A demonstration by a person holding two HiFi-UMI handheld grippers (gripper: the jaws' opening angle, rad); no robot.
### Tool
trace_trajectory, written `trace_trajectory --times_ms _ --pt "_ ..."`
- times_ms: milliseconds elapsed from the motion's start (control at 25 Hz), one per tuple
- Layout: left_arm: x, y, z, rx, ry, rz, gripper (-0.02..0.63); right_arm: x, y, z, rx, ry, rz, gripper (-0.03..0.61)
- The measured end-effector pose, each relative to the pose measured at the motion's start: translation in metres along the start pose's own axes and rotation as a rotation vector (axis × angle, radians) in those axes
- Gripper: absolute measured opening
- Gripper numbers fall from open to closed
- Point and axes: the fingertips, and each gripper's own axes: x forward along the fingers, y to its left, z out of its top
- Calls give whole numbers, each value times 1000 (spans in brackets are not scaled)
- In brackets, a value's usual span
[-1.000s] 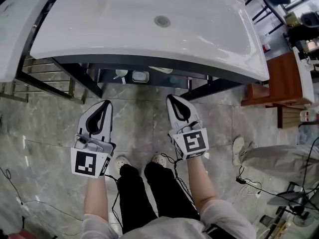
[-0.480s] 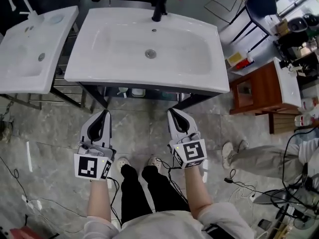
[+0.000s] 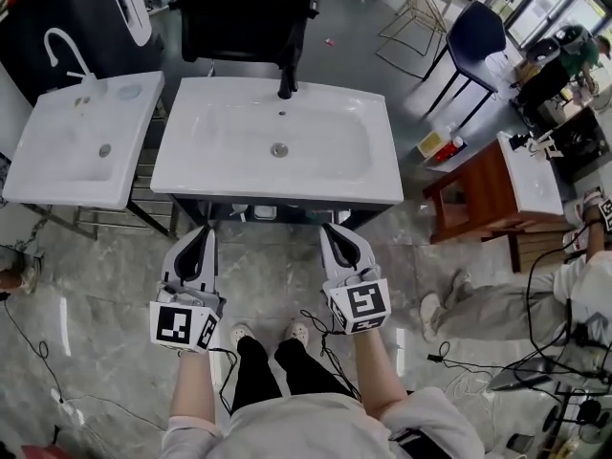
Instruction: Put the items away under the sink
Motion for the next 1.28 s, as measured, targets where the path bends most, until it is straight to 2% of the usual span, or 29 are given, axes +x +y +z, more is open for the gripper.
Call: trace_trajectory --times_ms 320,720,1280 --pt "-9 -17 55 29 -44 -31 8 -23 -3 48 -9 -37 -23 12" --pt "-17 -24 101 51 -111 -36 8 -40 -9 95 -15 -112 -61 12" --pt "-33 -35 126 52 -162 -30 8 -68 -14 124 -44 -175 -123 12"
